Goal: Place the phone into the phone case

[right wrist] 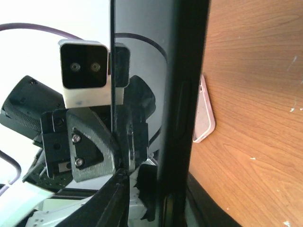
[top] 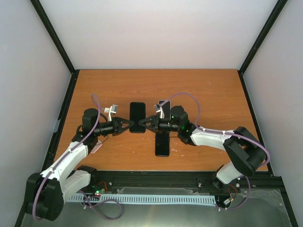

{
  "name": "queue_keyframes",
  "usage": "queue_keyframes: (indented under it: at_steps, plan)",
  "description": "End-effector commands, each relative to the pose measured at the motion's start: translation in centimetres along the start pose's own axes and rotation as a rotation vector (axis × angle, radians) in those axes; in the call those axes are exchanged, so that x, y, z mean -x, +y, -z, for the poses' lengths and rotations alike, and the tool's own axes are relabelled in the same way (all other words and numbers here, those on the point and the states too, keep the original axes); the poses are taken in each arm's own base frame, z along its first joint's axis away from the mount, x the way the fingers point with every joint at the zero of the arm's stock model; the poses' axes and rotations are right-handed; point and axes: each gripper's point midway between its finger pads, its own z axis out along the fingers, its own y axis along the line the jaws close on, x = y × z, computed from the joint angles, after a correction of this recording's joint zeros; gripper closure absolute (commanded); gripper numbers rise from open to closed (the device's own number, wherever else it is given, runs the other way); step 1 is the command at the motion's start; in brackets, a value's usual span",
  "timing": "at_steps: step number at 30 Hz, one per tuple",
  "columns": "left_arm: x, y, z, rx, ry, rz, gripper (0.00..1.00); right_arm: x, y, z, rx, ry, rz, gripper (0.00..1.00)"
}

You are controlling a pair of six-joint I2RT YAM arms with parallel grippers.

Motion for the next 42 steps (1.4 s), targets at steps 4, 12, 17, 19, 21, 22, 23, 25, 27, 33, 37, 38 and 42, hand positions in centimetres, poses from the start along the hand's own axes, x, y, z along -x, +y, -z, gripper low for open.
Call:
queue_keyframes:
  at_steps: [4, 12, 17, 19, 21, 22, 23, 25, 27, 33, 37, 38, 42]
  plan:
    - [2.2, 2.7, -0.2, 0.138, -0.078, -0.013, 1.00, -0.6, -0.4, 0.8, -0.029, -0.006, 0.013, 0.41]
    - [2.2, 7.4, -1.0, 0.264, -0.058, 0.046, 1.00, 0.5, -3.9, 4.4, -0.305, -0.086, 0.043, 0.12]
    - [2.9, 9.4, -2.1, 0.289, -0.041, 0.069, 1.00, 1.8, -5.3, 8.1, -0.506, -0.184, 0.097, 0.00]
    - [3.5, 9.6, -2.7, 0.280, -0.024, 0.069, 1.00, 2.1, -5.4, 9.2, -0.543, -0.218, 0.104, 0.00]
    - [4.3, 9.6, -3.4, 0.268, -0.013, 0.064, 1.00, 2.3, -5.8, 10.2, -0.592, -0.241, 0.096, 0.00]
    - [4.8, 9.7, -3.7, 0.268, -0.011, 0.062, 1.00, 2.3, -6.1, 10.7, -0.621, -0.251, 0.089, 0.00]
    - [5.3, 9.6, -4.0, 0.266, -0.008, 0.056, 1.00, 2.4, -6.4, 11.0, -0.638, -0.255, 0.086, 0.00]
    - [6.8, 9.1, -4.7, 0.253, -0.005, 0.026, 1.00, 2.3, -6.7, 11.3, -0.650, -0.246, 0.085, 0.00]
    - [7.9, 8.9, -5.4, 0.249, 0.005, 0.005, 1.00, 2.2, -6.8, 11.4, -0.654, -0.240, 0.080, 0.00]
    - [10.1, 11.4, -7.5, 0.292, 0.044, 0.013, 1.00, 2.2, -6.7, 11.8, -0.650, -0.246, 0.089, 0.00]
    - [11.0, 11.9, -8.8, 0.258, 0.074, 0.007, 0.99, 1.8, -6.8, 12.0, -0.633, -0.254, 0.078, 0.00]
    - [11.2, 12.0, -9.0, 0.254, 0.078, 0.008, 0.99, 1.7, -6.8, 12.1, -0.636, -0.257, 0.077, 0.00]
    - [11.1, 13.3, -9.6, 0.264, 0.099, 0.034, 0.94, 1.7, -7.0, 12.4, -0.647, -0.263, 0.079, 0.00]
